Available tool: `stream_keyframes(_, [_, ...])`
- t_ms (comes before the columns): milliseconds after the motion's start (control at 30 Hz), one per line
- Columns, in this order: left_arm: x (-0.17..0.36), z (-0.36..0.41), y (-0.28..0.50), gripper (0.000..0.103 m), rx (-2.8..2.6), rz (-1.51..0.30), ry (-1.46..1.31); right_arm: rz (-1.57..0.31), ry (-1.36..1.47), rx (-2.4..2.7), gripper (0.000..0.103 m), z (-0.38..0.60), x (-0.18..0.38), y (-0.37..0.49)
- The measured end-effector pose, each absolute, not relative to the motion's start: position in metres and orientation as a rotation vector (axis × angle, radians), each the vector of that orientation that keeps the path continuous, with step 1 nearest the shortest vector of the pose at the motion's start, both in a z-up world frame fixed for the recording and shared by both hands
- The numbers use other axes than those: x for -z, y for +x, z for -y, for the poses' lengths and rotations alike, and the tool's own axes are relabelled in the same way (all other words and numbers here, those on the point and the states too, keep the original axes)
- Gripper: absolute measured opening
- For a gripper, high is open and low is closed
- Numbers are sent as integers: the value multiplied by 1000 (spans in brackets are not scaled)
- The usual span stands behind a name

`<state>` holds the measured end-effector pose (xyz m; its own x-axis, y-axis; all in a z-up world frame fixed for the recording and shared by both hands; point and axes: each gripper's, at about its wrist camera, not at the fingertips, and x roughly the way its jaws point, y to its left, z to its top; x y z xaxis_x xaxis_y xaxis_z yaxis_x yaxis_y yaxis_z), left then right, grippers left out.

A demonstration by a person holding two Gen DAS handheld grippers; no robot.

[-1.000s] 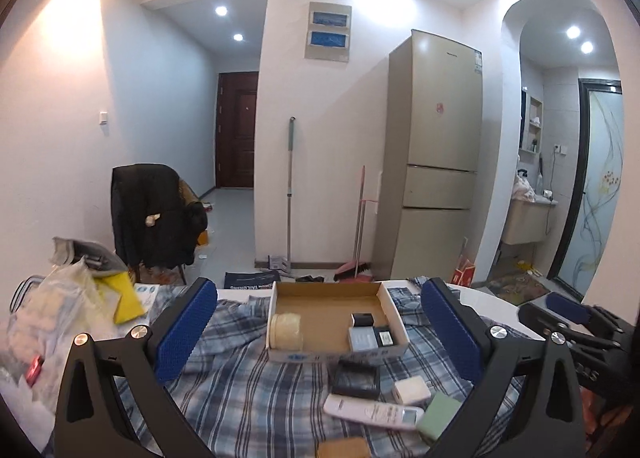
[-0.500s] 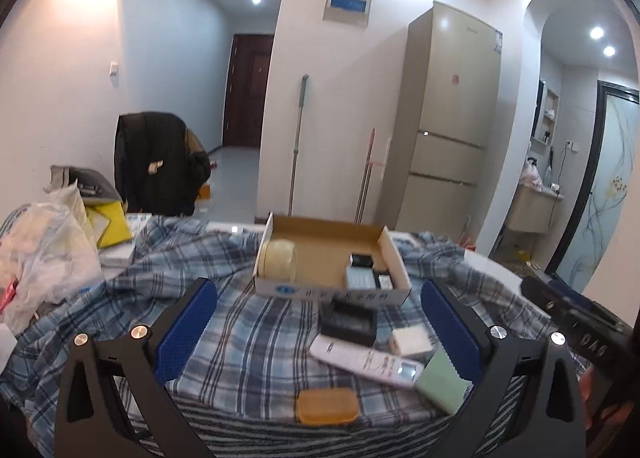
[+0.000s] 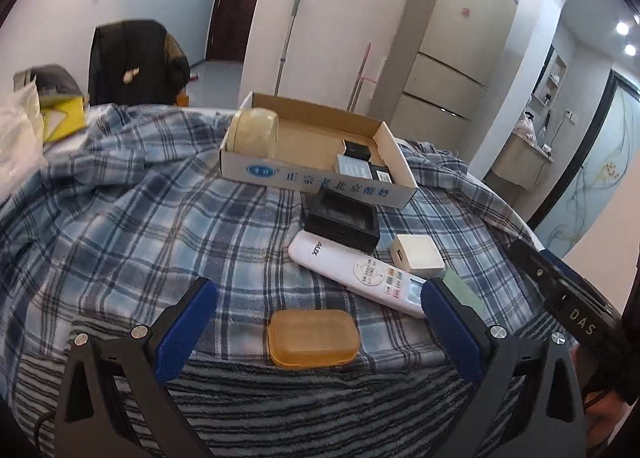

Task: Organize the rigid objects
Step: 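Lower the left gripper onto the orange translucent soap box and close on it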

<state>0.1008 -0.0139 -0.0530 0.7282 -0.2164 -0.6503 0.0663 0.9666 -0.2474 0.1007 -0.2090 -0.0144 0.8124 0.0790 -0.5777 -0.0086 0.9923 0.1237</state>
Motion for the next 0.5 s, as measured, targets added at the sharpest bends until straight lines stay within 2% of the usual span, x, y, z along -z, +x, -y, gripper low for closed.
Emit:
stream_keyframes(133, [56,20,105,102,172,-764,-155,-633,123,-58,68,210,17,101])
stream_keyframes(233, [61,23,108,91,193,-792,-148,-641,104,-52,68,208,18,101])
stream_keyframes(300, [66,27,111,90,199,-824,-122,-658,101,-52,68,207,20,103])
stream_keyframes(433, [77,33,118,76,179,-892,-84,-679,94,-61,68,204,23,105])
stream_keyframes(500, [83,34,123,74,173,-925,-80,-678,89,-63,68,203,23,105])
